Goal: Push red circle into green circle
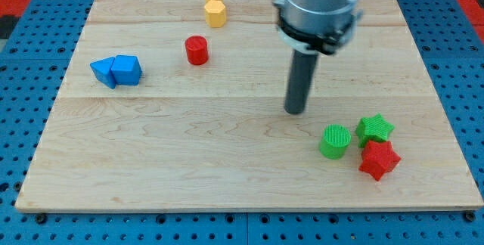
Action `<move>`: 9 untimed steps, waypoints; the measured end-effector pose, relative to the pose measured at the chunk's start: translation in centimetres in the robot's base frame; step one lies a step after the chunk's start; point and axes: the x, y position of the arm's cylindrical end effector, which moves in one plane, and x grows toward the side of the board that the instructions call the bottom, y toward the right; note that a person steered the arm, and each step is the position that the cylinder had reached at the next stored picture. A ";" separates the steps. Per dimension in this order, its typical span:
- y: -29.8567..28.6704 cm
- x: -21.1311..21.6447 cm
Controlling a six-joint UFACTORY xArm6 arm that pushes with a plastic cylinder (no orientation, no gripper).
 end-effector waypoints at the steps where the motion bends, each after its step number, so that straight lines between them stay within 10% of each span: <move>1: -0.3 -7.1; 5: -22.8 -13.7; 7: -12.0 -6.9; 9: -17.4 -12.2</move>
